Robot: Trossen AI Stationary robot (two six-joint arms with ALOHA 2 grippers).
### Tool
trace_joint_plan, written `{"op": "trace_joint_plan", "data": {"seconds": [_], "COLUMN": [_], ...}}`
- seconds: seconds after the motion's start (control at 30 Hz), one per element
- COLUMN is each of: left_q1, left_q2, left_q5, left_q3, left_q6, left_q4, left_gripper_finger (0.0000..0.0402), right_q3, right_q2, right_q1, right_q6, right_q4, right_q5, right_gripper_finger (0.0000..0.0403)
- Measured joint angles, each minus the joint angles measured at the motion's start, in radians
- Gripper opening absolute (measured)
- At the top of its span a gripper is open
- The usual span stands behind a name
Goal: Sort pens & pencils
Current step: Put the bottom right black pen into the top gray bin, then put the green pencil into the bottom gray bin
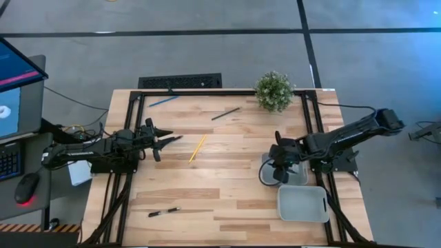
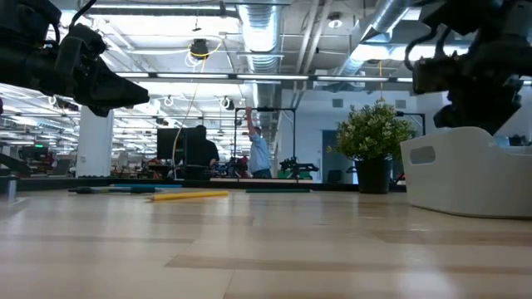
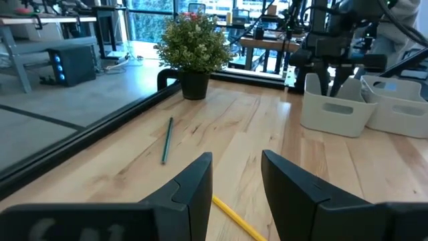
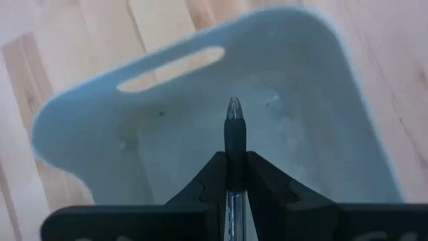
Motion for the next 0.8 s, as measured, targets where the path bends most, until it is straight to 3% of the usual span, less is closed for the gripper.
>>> {"op": "trace_joint_plan", "data": {"seconds": [0.4, 0.8], "left_q1": [0.000, 0.000], "left_q2": [0.000, 0.000], "left_q5": [0.000, 0.000], "left_q3": [0.000, 0.000], "left_q6": [-0.024, -0.026], "left_q4": [0.000, 0.000], "left_gripper_finger": [0.0119, 0.0119], "right_q3": [-0.003, -0.003], "right_q2": [0.052, 0.057], "right_q1": [0.000, 0.000], "right_q6": [0.019, 0.018], "right_q4": [0.041, 0.034], "right_q5": [-0.001, -0.006], "right_gripper_finger": [0.0073, 0.0161]}}
